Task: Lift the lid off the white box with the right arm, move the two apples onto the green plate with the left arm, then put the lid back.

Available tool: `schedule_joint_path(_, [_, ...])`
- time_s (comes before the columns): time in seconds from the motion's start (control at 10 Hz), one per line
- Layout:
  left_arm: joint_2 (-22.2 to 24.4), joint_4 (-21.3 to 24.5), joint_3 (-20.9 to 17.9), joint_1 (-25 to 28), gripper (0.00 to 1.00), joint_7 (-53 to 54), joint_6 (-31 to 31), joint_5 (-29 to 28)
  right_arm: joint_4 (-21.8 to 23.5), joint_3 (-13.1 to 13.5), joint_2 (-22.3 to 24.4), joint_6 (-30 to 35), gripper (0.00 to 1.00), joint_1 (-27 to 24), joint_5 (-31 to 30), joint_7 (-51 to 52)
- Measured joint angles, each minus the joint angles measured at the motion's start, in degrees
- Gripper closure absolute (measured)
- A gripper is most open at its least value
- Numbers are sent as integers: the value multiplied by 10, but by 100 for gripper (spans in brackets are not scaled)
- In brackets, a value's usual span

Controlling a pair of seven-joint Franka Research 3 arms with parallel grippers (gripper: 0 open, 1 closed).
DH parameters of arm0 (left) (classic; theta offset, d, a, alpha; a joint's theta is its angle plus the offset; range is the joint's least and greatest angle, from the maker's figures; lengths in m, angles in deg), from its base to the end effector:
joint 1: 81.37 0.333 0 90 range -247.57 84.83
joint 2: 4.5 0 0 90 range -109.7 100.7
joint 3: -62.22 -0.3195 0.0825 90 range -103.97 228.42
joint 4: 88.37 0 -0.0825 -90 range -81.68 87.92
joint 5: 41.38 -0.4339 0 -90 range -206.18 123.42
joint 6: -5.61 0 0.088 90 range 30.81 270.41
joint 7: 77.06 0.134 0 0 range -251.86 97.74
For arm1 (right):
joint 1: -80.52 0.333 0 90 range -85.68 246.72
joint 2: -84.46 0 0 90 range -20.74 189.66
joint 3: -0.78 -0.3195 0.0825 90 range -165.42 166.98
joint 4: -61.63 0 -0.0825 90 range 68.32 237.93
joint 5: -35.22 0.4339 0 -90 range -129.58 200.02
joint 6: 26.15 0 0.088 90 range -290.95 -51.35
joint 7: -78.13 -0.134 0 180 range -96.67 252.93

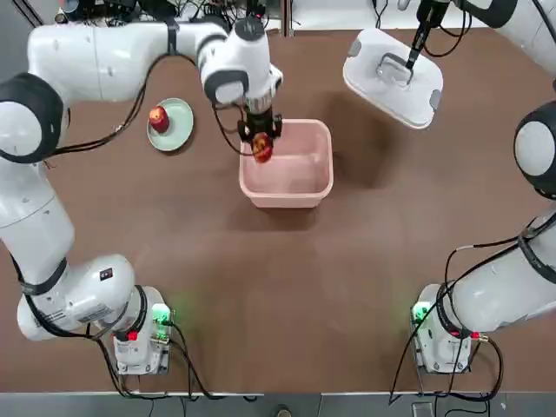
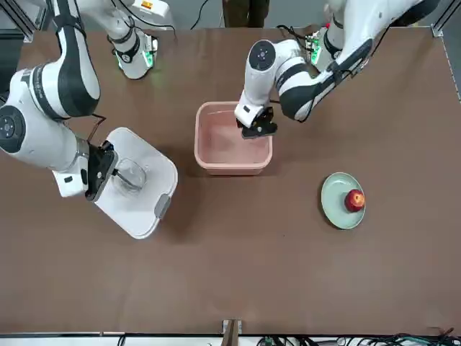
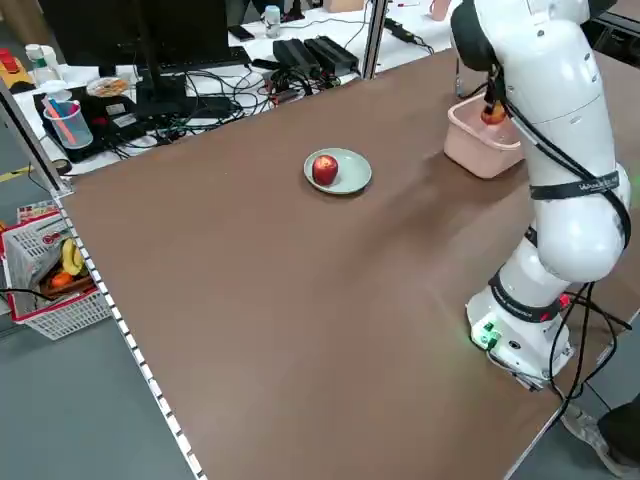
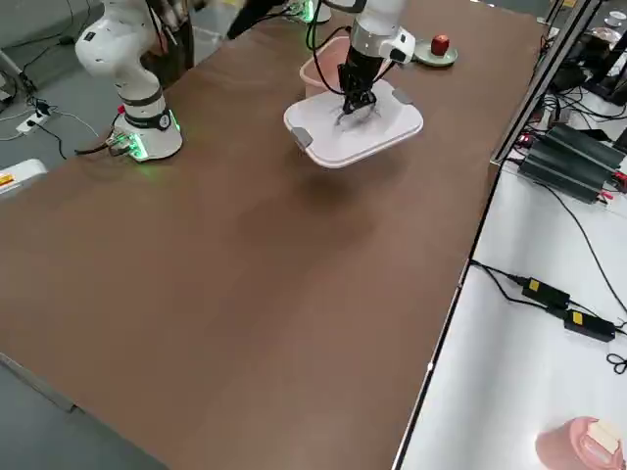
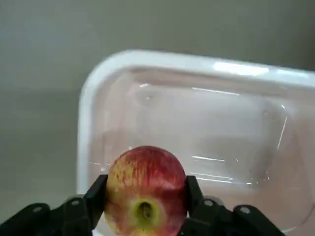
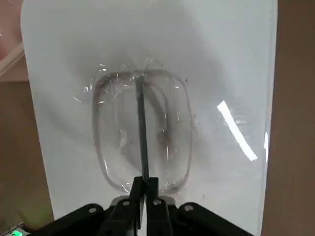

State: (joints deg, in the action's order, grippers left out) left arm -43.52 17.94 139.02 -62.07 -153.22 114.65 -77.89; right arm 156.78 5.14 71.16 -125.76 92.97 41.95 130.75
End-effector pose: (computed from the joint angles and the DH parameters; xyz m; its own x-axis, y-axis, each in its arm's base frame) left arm 0.4398 -0.4733 0.3366 0.9902 0.1150 -0.0788 0.1142 -0.9934 -0.0144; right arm 0.6491 0.1091 0.4209 0.5118 0.8589 -0.0188 0.8434 -0.5065 -0.1791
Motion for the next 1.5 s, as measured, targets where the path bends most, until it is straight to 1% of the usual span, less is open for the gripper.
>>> schedule_joint_path(0.1, [0, -30, 8, 15, 32, 32, -45, 5, 0, 0, 0, 0, 94, 0, 0, 10])
schedule_joint_path(0.2, [1, -46, 23, 50, 32, 75, -78, 6, 0, -1, 0, 0, 94, 1, 0, 20])
schedule_joint_path(0.4, [3, -40, 58, 180, 32, 208, -102, 5, 0, -3, 0, -3, 94, 10, 1, 56])
schedule_joint_path(0.5, [2, -31, 62, 238, 32, 266, -102, -4, 0, -5, -1, -6, 94, 22, 1, 67])
schedule_joint_path(0.6, [-3, -18, 59, 279, 32, 298, -100, -30, 0, -6, -3, -13, 94, 42, 2, 71])
schedule_joint_path(0.7, [-8, 1, 50, 307, 32, 319, -83, -59, 0, -7, -6, -26, 94, 70, 2, 72])
schedule_joint_path(0.9, [-13, 51, 21, 356, 32, 355, -10, -100, 0, -9, -18, -55, 94, 136, 3, 64])
schedule_joint_path(1.0, [-15, 68, -2, 367, 32, 362, 16, -118, 0, -10, -26, -68, 94, 170, 4, 54])
schedule_joint_path(1.2, [-23, 84, -50, 366, 32, 368, 66, -148, 0, -10, -40, -82, 94, 221, 4, 38])
schedule_joint_path(1.3, [-29, 86, -71, 358, 32, 369, 83, -155, 0, -10, -44, -83, 94, 237, 4, 28])
schedule_joint_path(1.5, [-36, 86, -109, 322, 32, 368, 110, -157, 0, -10, -49, -83, 94, 273, 4, -3])
